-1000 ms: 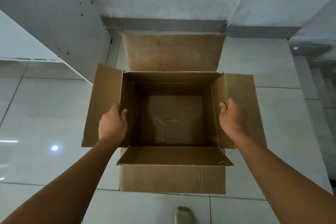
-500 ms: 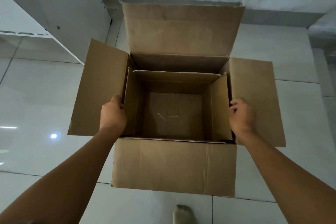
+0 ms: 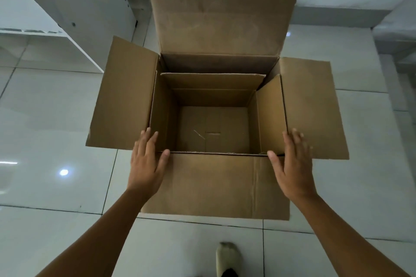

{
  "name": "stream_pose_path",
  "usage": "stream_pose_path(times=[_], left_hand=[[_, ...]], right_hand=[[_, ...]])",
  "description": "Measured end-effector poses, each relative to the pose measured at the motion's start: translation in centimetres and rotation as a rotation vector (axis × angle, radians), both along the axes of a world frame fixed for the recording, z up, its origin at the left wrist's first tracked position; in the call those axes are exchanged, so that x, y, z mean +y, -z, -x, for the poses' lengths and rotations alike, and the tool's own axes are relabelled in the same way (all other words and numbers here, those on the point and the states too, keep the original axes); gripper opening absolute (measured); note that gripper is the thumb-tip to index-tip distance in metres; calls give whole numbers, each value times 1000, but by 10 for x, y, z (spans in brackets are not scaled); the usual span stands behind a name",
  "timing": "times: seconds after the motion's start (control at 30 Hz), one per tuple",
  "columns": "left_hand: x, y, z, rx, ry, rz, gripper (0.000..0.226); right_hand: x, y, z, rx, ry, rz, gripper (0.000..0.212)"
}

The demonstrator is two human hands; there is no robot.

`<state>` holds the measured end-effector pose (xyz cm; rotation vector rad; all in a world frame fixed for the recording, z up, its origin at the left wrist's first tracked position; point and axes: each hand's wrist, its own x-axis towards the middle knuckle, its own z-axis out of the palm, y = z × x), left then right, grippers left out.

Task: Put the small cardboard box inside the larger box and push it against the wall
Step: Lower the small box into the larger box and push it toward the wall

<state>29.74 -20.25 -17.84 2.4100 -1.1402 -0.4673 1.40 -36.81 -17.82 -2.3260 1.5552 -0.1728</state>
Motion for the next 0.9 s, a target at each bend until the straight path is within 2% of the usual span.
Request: stream_pose_path(times=[0.1,0.17,0.33,0.5,0.77,0.83,0.9], left_hand=[[5,18,-10,-119,82,-42,75],[5,28,-22,-191,40,-53,87],[-2,43,-42,-189,-23,9,101],[-20,52,-58,-184,-51,112,99],[-79,59,-121,-319,-96,229,96],[-88,59,-127,-315,-217,322,81],[-93,58,-128,-227,-444,478,71]], right_hand=[[-1,21,3,64,-21,47,83],[-5,32,5,40,5,93,92],[-14,49,-2,-78,38,184,93],[-30,56,-23,-142,44,261,89],[-92,62,-91,-175,31,359,91],[-106,63,-106,-161,16,376,89],[-116,61,-119,-141,-3,382,89]])
